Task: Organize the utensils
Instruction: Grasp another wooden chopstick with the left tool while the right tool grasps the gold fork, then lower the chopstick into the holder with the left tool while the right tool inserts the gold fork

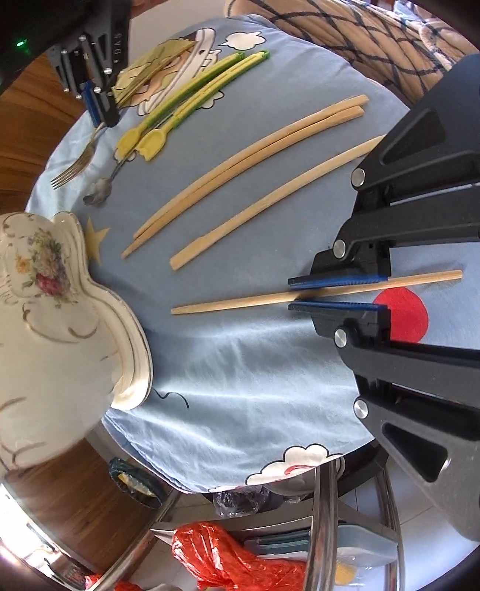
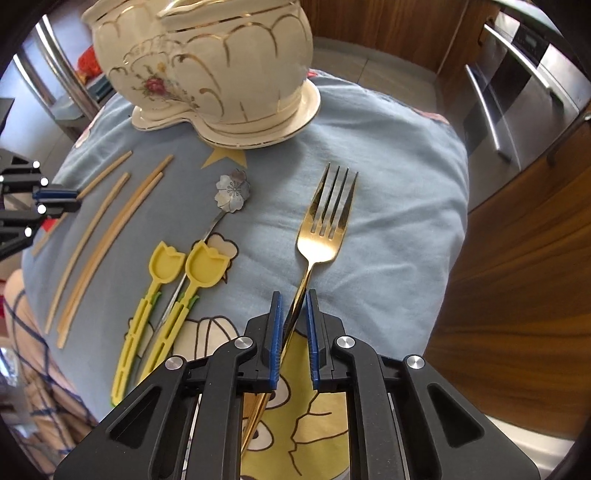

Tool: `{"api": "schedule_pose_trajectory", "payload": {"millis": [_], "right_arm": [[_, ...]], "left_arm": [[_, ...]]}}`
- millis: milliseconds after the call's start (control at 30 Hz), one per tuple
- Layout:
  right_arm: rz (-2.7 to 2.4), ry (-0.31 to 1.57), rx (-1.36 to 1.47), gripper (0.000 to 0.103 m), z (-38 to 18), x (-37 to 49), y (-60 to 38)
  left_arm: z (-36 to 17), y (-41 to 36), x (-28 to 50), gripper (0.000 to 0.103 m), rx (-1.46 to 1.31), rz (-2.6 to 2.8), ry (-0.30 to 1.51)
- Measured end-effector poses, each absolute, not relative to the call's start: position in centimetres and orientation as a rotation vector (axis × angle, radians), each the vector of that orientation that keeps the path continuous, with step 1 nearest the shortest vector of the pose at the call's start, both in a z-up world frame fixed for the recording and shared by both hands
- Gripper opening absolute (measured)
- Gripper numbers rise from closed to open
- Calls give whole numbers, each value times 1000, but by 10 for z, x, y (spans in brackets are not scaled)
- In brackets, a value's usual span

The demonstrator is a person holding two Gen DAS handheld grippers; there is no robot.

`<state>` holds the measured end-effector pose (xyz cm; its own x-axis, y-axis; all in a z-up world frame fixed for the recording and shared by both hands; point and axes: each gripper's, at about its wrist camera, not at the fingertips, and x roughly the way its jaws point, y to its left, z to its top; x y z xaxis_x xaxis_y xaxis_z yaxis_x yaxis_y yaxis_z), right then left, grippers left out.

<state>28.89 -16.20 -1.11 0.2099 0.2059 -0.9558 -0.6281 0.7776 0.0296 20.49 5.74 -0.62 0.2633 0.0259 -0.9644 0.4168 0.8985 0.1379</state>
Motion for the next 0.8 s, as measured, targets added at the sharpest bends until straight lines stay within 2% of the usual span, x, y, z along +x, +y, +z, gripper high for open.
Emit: {"api": "schedule_pose_trajectory", "payload": {"millis": [267,367,800], "right_arm": [[587,1167,-325,10,-13,282,-174],[585,1131,-245,7,-12,277,-186],[618,850,-25,7,23,229,-225]], "left_arm": [[-8,44,198,5,500,-247,1271],[-4,52,188,5,423,-243,1225],[28,96,155,5,73,-196,944]]}}
